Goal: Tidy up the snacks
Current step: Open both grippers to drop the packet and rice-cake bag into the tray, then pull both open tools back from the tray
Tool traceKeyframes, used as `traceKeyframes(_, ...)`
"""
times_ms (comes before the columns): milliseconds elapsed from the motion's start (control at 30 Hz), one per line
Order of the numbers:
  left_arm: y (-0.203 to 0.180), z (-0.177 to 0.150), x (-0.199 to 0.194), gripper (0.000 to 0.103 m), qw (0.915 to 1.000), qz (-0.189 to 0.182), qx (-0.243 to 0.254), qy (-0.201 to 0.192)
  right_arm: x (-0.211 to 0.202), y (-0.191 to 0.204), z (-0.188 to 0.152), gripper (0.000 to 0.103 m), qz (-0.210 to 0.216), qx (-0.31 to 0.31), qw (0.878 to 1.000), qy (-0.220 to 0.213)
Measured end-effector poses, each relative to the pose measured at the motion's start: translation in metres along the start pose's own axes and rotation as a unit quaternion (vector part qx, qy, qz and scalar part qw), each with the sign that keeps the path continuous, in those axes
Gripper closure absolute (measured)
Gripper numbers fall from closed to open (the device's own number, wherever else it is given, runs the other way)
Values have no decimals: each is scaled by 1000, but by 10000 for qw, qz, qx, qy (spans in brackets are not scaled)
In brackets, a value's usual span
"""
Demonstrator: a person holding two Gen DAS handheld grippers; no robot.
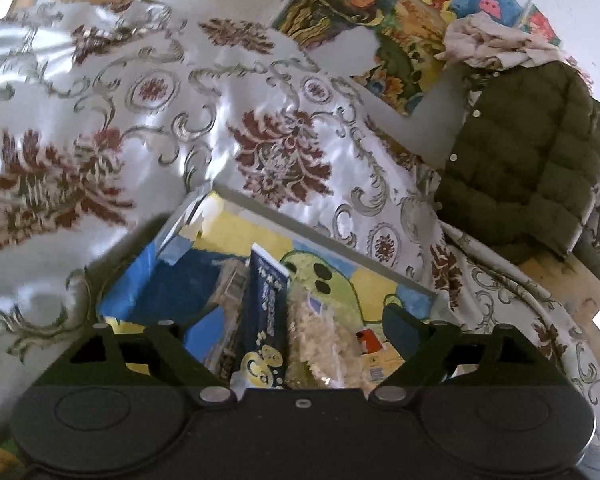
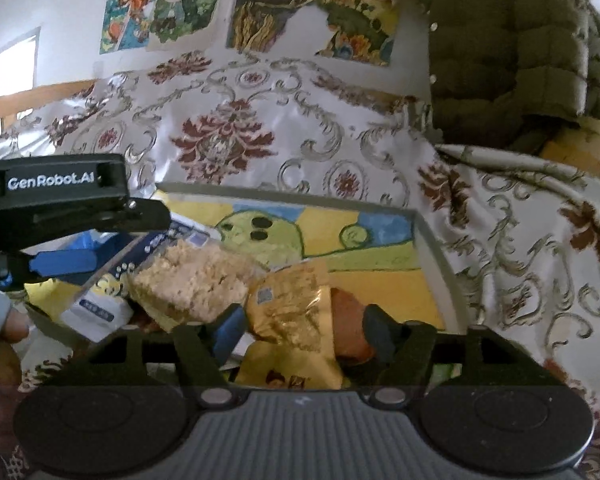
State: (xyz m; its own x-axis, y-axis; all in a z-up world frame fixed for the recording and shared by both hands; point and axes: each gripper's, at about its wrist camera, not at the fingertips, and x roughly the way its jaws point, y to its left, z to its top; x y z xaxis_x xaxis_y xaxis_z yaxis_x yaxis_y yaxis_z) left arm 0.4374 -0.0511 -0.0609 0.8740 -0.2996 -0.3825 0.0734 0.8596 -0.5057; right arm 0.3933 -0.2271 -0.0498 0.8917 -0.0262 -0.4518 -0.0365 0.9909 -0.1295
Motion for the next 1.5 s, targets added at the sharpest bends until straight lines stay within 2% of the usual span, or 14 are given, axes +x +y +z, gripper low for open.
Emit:
traceKeyframes(33, -2, 2, -5, 6, 10000, 12, 42, -38, -5, -2, 2, 25, -40, 49, 10000, -50)
traceKeyframes(133, -10, 11, -22, 2, 9995, 66, 148, -253, -19, -11, 8, 18, -122, 240, 9995, -188)
traceKeyframes(233, -18, 19, -40, 1, 9985, 127, 350, -400, -36, -22, 15, 14, -201, 463, 9982, -328)
traceKeyframes(400, -36, 23, -77, 1, 9918, 523, 731, -910, -69, -37, 25, 3, -202, 703, 9951, -670)
traceKeyframes(467, -44, 24, -88, 1, 9908, 521, 908, -856, -85, -41, 28, 0, -249, 814, 9928, -842)
traceKeyframes(633, -51, 11, -121, 1, 9895, 606, 1095, -717, -116, -50, 22, 0, -294, 981, 9896, -1009)
traceKeyframes(800, -48, -12, -150, 1, 9894, 857, 1023, -571, -143, -47, 9, 0, -370, 825, 9905, -1035)
traceKeyframes(900, -45, -28, -171, 1, 9901, 865, 953, -555, -163, -46, -1, 0, -340, 854, 9902, -1047)
traceKeyframes(1133, -41, -59, -211, 1, 9852, 1011, 1283, -522, -202, -35, -25, 0, -379, 634, 9911, -1110)
traceKeyframes(1400, -31, -79, -261, 1, 9810, 1234, 1398, -533, -233, -33, -46, 0, -254, 1059, 9894, -963)
traceKeyframes(1500, -26, -85, -277, 1, 9771, 1462, 1448, -538, -243, -27, -53, 0, -156, 1070, 9898, -923)
